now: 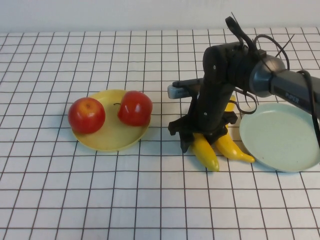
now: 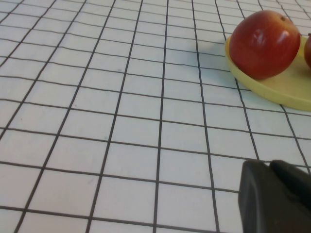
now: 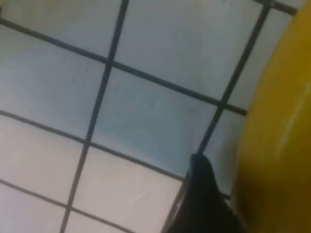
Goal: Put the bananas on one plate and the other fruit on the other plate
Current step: Put another type of fruit in the right plate
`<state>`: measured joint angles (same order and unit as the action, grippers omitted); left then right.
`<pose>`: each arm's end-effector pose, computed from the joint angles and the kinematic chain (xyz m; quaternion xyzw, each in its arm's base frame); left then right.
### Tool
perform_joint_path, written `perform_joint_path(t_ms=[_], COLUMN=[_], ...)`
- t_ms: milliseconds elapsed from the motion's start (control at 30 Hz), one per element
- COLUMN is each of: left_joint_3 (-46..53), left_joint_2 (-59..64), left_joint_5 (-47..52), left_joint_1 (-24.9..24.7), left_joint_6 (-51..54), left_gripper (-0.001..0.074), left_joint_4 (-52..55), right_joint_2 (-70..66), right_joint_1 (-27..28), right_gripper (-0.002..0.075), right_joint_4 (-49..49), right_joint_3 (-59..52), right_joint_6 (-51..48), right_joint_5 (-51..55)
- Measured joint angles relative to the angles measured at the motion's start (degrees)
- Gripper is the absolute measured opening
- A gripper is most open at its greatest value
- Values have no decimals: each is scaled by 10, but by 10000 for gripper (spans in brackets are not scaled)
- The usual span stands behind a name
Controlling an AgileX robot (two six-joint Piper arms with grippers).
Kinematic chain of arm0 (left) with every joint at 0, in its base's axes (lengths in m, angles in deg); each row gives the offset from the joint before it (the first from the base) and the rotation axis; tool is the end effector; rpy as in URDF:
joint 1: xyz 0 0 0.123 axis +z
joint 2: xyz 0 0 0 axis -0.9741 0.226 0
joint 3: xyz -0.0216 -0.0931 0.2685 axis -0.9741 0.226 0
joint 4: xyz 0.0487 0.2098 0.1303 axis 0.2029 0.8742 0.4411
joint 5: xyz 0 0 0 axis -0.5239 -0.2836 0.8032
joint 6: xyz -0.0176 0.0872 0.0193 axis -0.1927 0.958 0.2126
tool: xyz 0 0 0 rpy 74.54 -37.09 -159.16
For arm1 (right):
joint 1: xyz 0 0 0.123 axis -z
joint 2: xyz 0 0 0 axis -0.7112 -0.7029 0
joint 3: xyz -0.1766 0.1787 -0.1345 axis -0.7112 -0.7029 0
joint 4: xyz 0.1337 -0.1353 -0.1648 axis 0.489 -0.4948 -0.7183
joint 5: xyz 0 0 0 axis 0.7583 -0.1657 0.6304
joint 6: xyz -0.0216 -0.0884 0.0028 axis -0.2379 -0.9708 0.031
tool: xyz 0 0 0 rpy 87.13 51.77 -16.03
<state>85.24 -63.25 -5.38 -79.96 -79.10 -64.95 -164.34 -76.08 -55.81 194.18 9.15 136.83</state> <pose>0.0525 -0.0037 0.1716 -0.0296 0.8048 -0.0587 0.5899 0.3921 0.2487 0.1827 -0.1678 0.9810 0.0916 0.0332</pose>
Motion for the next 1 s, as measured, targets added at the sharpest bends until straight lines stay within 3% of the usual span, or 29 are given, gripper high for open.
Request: perform_joint_path(t_ms=[133,467,767,1000], left_joint_3=[0,0,0,0], left_joint_2=[0,0,0,0], left_joint_5=[0,0,0,0], left_joint_1=[0,0,0,0], left_joint_6=[0,0,0,0], left_gripper=[-1,-1,-1,-1], left_joint_4=[0,0,0,0], right_joint_2=[10,164,306,315], right_joint_1=[-6,5,140,224], right_gripper=[321,323,323,323], right_joint_4=[-4,-58,-54,-37], right_joint_3=[0,-62,-323,-378], right_joint_6=[-3,-7,-24,-51], right_joint_5=[-1,-9,-137,-201])
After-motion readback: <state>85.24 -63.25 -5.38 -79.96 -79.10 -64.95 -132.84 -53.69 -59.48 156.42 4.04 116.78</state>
